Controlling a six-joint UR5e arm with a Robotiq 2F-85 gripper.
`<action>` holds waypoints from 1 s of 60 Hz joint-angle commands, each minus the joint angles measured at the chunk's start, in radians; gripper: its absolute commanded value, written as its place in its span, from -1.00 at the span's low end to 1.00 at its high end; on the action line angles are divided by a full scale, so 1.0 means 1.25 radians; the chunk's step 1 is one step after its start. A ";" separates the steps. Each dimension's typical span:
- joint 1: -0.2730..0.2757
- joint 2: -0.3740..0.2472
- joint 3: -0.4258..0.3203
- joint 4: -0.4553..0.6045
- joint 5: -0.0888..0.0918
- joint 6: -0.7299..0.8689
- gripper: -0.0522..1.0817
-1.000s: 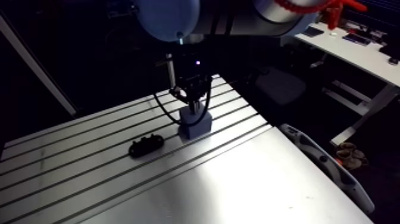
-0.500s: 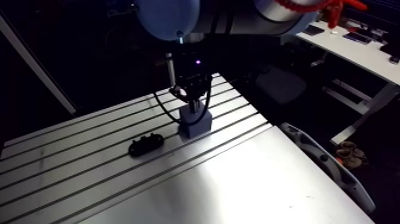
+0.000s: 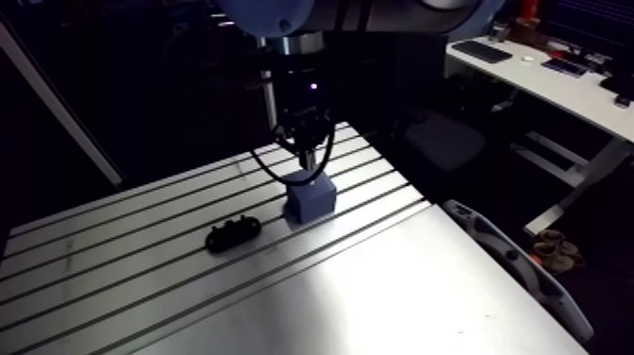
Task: Pick up the M10 bolt and insert it into the hex recess until seated.
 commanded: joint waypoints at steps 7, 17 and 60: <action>0.002 -0.045 -0.069 0.141 0.005 -0.002 0.99; 0.008 -0.076 -0.081 0.172 0.008 0.004 0.94; 0.125 -0.185 -0.124 0.233 0.009 0.240 -0.90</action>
